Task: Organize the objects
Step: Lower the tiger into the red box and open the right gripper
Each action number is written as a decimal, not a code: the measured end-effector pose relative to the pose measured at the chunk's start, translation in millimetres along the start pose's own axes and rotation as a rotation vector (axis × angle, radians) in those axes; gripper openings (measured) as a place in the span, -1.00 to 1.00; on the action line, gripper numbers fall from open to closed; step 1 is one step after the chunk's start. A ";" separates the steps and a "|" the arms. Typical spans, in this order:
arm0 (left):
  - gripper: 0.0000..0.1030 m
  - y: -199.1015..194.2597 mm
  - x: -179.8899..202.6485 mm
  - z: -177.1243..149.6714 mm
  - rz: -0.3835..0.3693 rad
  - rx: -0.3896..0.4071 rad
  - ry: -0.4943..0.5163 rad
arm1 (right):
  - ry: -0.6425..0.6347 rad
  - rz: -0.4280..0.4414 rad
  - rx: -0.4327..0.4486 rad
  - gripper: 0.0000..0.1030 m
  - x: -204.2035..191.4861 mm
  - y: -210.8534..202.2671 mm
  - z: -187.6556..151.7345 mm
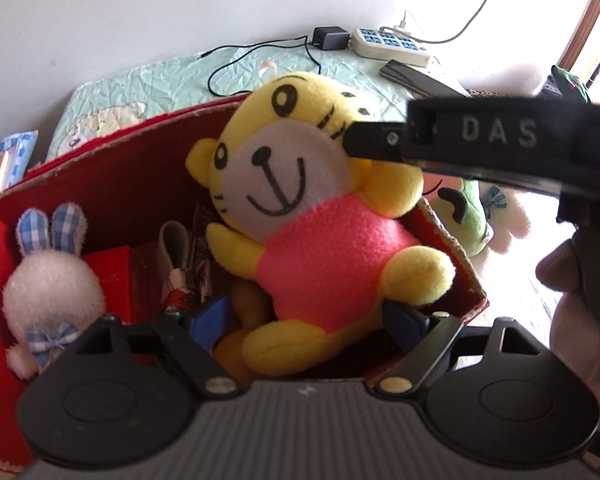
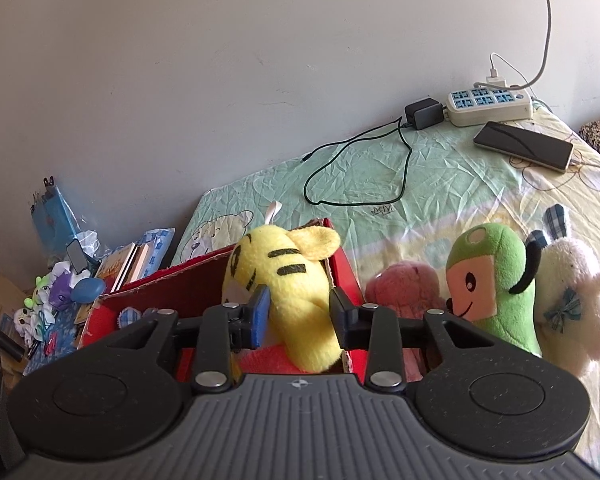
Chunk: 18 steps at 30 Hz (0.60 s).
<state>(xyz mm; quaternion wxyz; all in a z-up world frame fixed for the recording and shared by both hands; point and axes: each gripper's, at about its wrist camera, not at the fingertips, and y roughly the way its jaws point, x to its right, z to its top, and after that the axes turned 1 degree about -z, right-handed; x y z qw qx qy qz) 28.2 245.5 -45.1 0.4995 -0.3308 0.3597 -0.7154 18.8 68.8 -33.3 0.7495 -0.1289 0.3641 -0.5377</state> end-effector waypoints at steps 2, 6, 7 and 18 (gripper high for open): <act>0.65 -1.9 1.4 0.1 0.012 0.000 0.000 | 0.008 0.000 0.001 -0.32 2.4 -2.6 -1.8; 0.65 -4.1 3.3 -0.3 0.042 0.004 -0.003 | 0.015 0.007 0.003 -0.32 5.6 -8.1 -5.0; 0.65 -5.2 3.9 -0.8 0.048 0.006 -0.006 | 0.012 0.009 0.002 -0.32 5.8 -9.6 -5.8; 0.66 -16.3 17.2 -3.7 0.154 0.032 -0.014 | -0.002 0.028 -0.030 -0.23 14.7 -22.8 -11.7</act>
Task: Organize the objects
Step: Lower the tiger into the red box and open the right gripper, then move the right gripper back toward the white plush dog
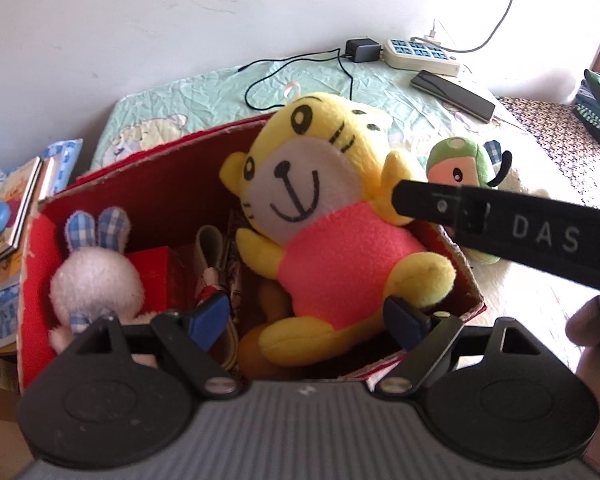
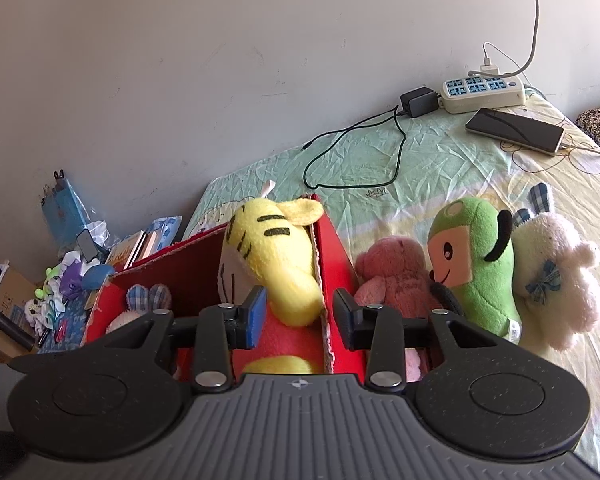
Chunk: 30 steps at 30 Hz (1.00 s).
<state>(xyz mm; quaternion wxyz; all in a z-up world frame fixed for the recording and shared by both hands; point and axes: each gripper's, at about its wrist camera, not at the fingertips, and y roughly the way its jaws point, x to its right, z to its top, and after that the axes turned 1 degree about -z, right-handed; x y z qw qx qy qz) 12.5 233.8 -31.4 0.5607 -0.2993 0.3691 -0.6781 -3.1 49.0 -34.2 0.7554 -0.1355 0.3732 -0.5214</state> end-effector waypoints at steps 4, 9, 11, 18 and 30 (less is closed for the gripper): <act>0.66 -1.9 4.1 0.4 0.025 -0.006 -0.016 | 0.006 0.018 -0.011 -0.23 5.4 -3.4 -1.3; 0.66 -9.3 7.9 0.3 0.044 0.000 -0.044 | 0.007 0.043 -0.016 -0.23 11.7 -9.0 0.4; 0.66 -14.8 9.5 0.5 0.051 0.008 -0.057 | 0.013 0.056 -0.022 -0.23 14.8 -11.2 1.6; 0.66 -24.8 20.7 0.7 0.114 0.012 -0.090 | 0.005 0.097 -0.054 -0.23 23.2 -17.9 5.8; 0.65 -47.8 51.1 -0.8 0.181 0.054 -0.121 | 0.001 0.137 -0.071 -0.11 48.0 -38.8 11.5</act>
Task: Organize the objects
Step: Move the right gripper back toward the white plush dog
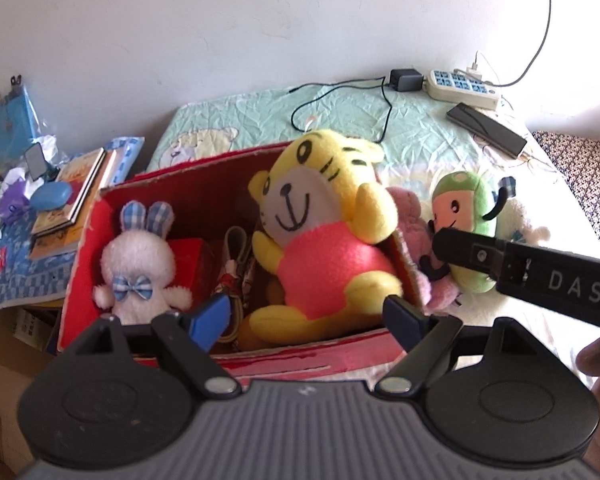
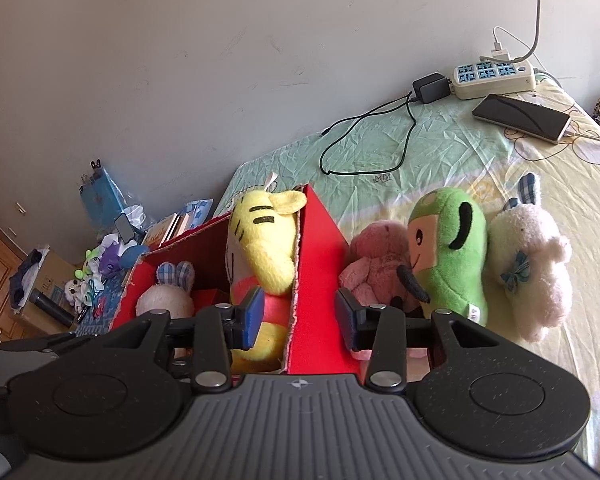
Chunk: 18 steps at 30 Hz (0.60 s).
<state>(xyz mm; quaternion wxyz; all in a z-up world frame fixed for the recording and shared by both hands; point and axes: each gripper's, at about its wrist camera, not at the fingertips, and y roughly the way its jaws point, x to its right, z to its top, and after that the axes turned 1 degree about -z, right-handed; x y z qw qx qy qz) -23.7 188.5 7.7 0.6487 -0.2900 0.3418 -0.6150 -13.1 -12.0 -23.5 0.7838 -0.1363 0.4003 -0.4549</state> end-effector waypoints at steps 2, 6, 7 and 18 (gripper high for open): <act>0.65 -2.3 7.0 -0.5 0.019 0.004 0.006 | -0.001 0.005 0.001 -0.11 4.7 -4.3 0.6; 0.65 -5.6 20.1 -1.3 0.023 -0.002 0.002 | -0.006 0.012 -0.005 -0.11 13.9 -12.9 0.3; 0.65 -7.2 23.9 -1.5 0.023 -0.001 0.002 | -0.007 0.015 -0.007 -0.11 16.5 -14.8 0.4; 0.67 -17.0 77.3 -2.0 0.009 0.009 0.028 | 0.002 0.017 -0.020 -0.11 55.5 -36.9 2.5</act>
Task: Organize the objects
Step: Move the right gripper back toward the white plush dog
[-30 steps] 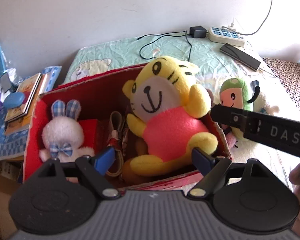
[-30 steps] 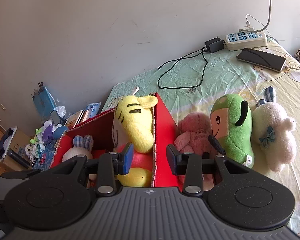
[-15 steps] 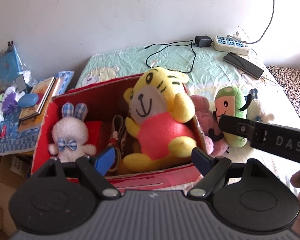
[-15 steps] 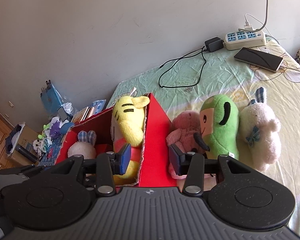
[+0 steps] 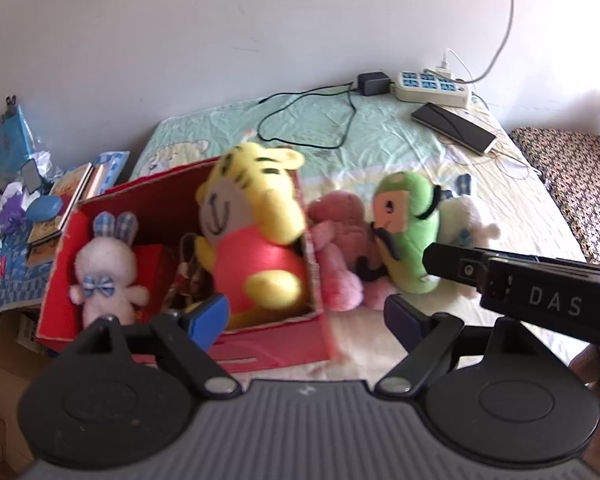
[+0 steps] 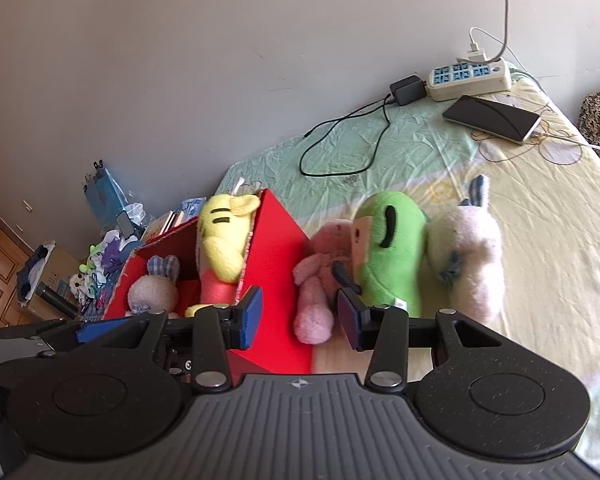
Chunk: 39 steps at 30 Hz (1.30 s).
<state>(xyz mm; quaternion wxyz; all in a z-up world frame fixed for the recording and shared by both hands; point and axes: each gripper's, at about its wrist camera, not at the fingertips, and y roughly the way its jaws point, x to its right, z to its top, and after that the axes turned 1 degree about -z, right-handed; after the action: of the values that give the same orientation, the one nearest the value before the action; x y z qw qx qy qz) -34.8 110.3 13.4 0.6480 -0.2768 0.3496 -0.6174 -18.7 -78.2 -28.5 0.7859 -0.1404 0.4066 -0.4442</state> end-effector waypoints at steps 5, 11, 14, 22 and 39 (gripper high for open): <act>0.66 3.2 27.0 -0.3 -0.020 -0.014 0.021 | 0.018 -0.010 -0.013 -0.11 21.6 -7.4 -1.0; 0.65 9.2 56.0 2.9 -0.042 -0.028 0.048 | 0.041 -0.018 -0.017 -0.11 44.1 -15.6 1.0; 0.65 15.5 68.9 4.6 -0.052 -0.043 0.058 | 0.058 -0.025 -0.019 -0.11 55.8 -18.3 1.9; 0.65 35.8 98.8 6.9 -0.073 -0.082 0.085 | 0.107 -0.042 -0.032 -0.11 86.5 -23.1 3.9; 0.54 91.2 126.2 3.7 -0.175 -0.147 0.053 | 0.219 -0.053 -0.087 -0.10 144.7 -6.7 11.4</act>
<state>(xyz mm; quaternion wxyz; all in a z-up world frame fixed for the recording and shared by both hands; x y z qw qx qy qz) 22.6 -7.7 -70.5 0.5604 -0.3366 0.3853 -0.6513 25.8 -201.2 -91.8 0.7178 -0.1356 0.5051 -0.4597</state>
